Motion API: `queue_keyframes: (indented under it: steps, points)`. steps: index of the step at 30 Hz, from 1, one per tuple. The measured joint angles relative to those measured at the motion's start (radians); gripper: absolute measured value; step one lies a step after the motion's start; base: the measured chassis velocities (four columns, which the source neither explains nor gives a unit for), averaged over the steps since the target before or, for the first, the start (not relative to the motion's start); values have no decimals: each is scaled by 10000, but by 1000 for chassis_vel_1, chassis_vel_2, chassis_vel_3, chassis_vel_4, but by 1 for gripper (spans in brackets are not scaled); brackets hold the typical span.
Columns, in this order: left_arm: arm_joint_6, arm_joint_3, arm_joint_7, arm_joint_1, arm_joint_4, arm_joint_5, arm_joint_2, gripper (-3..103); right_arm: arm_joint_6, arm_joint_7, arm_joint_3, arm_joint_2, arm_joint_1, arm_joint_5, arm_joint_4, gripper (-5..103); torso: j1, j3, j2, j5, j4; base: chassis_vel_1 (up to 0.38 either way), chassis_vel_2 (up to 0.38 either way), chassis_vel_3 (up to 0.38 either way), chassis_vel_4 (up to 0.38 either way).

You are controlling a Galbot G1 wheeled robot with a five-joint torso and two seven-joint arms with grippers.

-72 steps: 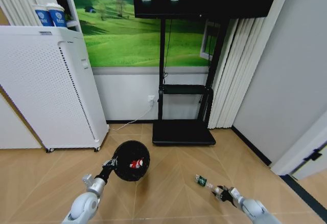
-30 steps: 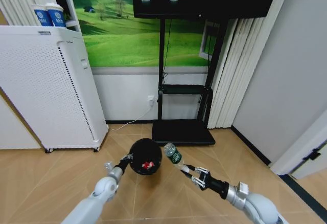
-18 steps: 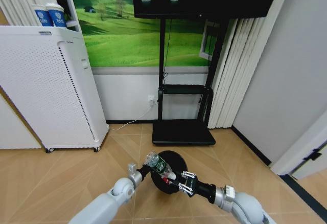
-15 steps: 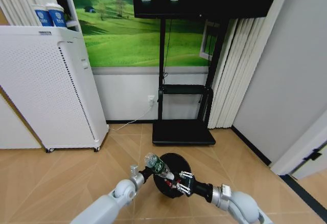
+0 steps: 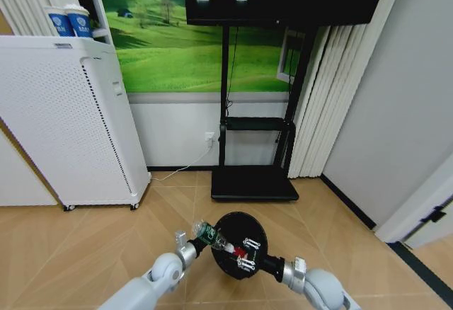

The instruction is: Pick up the trash bin and place the garbage on the floor into it.

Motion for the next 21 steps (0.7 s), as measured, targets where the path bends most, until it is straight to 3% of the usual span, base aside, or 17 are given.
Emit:
queue_keyframes:
  steps: [1, 4, 6, 9, 15, 21]
  points:
    - [0, -56, -6, 54, -35, 9, 16, 4, 0, 0, 20, -3, -4, 21, 22, 67, 0, 0, 0, 0, 0, 0, 0, 0, 0]
    - [1, -122, -20, 106, -69, 11, 26, 4, 0, 0, 40, -3, -4, 50, 39, 67, 0, 0, -1, 0, 0, 0, 0, 0, 0]
    - [2, -494, -184, 391, -257, -166, -35, 4, 0, 9, 186, 1, -51, 268, 165, 89, 0, 0, 0, 0, 1, 0, 0, 0, 0]
    - [10, -646, -269, 539, -361, -366, -101, 4, -1, 18, 241, 10, -95, 298, 173, 97, 0, 0, 0, 1, 1, 0, 0, 0, 0]
    - [54, -745, -561, 762, -494, -1008, -345, 4, 0, 189, 517, 110, -274, 527, 305, 100, 0, 0, 0, 0, -2, 0, 0, 0, 0]
    - [20, -1699, -967, 1293, -826, -1376, -586, 4, 13, 394, 961, 141, -293, 1152, 560, 100, 0, 0, -1, 2, 1, 0, 0, 0, 0]
